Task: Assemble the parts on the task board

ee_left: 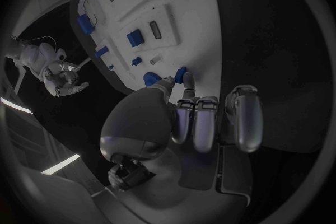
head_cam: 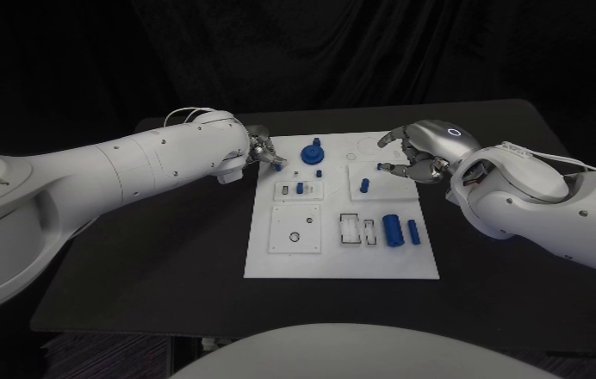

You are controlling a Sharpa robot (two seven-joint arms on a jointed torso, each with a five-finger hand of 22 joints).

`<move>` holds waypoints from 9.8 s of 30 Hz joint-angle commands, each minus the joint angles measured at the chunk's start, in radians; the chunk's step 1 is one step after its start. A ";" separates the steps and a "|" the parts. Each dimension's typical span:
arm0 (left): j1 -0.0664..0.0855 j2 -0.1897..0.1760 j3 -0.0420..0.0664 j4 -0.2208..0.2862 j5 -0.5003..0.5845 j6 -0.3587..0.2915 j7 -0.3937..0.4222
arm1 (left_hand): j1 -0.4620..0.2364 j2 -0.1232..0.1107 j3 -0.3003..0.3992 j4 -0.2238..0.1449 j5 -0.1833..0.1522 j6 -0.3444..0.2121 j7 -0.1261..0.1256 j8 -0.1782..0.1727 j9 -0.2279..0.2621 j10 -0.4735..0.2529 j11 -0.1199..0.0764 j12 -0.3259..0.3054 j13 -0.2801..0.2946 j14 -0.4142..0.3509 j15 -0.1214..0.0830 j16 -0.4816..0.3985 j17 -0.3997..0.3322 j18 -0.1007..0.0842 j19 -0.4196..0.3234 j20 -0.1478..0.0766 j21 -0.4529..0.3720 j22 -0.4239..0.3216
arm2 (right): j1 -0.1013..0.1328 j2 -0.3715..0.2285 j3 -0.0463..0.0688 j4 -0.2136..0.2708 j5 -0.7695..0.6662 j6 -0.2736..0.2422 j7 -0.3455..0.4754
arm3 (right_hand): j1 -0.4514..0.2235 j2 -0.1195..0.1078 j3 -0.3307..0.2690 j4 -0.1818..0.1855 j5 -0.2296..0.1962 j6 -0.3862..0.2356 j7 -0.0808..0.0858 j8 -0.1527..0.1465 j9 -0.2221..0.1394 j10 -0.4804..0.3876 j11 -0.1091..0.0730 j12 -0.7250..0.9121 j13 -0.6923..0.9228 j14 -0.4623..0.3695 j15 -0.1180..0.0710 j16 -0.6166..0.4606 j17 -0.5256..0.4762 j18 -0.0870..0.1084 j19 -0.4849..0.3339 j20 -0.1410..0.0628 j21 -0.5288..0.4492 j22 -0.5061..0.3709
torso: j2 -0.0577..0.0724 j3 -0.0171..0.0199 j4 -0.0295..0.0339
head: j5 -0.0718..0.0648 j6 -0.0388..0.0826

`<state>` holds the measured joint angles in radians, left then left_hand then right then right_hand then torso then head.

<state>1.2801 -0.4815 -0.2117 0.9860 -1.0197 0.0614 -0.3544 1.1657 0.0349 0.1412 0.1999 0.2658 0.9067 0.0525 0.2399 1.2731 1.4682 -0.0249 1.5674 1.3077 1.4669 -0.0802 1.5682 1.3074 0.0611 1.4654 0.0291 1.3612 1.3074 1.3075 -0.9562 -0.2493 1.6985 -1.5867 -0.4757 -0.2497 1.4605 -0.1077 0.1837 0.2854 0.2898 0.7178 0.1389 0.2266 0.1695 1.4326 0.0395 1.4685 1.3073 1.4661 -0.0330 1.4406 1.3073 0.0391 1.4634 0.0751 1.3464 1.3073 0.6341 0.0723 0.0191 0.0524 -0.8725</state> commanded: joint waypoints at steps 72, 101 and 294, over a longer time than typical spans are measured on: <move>-0.042 -0.242 0.000 0.402 0.002 -0.316 0.014 | -0.050 -0.093 0.313 -0.121 0.183 0.076 -0.027 -0.030 0.011 0.103 -0.021 0.003 0.263 0.104 -0.018 0.003 0.263 -0.007 0.018 -0.015 -0.015 0.183 | -0.005 -0.018 0.000 0.000 0.019 0.009 -0.018 | 0.008 0.005 0.015 -0.007 0.037 0.012 -0.001 0.002 -0.008 -0.012 0.003 -0.010 0.074 0.054 0.001 -0.009 0.020 0.016 0.014 0.000 -0.008 0.188 | 0.001 -0.0014 0.0007 | 0.011 0.000; -0.079 -0.215 0.000 0.390 0.002 -0.266 0.010 | -0.058 -0.091 0.328 -0.122 0.161 0.074 -0.025 -0.033 0.013 0.103 -0.021 0.003 0.263 0.104 -0.017 0.003 0.263 -0.007 0.019 -0.015 -0.017 0.183 | -0.005 -0.023 0.000 0.001 0.034 0.019 -0.017 | 0.008 0.005 0.016 -0.006 0.038 0.013 -0.001 0.002 -0.009 -0.014 0.003 -0.012 0.072 0.054 0.001 -0.010 0.019 0.016 0.013 0.000 -0.008 0.188 | 0.001 -0.0009 0.0004 | 0.013 0.000; -0.079 0.028 0.001 0.026 -0.517 -0.336 0.630 | 0.309 -0.071 0.184 -0.126 -0.164 -0.084 -0.049 -0.169 -0.816 -0.780 0.074 -1.178 -0.798 -0.102 0.068 -0.130 -0.016 0.032 -0.166 0.076 -0.188 0.140 | -0.011 -0.031 0.001 0.003 0.067 0.068 -0.047 | 0.007 0.011 0.051 -0.004 0.128 0.039 0.001 0.001 -0.027 -0.037 0.007 -0.034 0.035 0.052 0.005 -0.016 0.006 0.020 0.009 0.003 -0.026 0.184 | 0.014 -0.0026 -0.0127 | -0.014 0.000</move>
<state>1.2025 -0.4565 -0.2113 1.0132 -1.5303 -0.2561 0.2768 1.4745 -0.0450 0.3192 0.0745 0.0955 0.8186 0.0035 0.0658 0.4564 0.6815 0.0492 0.3935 0.5098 1.3601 -0.0087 1.4365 1.2913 0.1081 1.2943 0.1039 1.1731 1.3077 1.2986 -0.9875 -0.2491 1.7009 -1.5198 -0.4167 -0.2791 1.4683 -0.0998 0.2293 0.2841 0.4142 0.7499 0.1423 0.2266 0.1439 1.4035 0.0462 1.4377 1.3078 1.4661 -0.0330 1.4275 1.3073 0.0391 1.4634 0.0751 1.3242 1.3076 0.6485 0.0690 0.0069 0.0394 -0.8725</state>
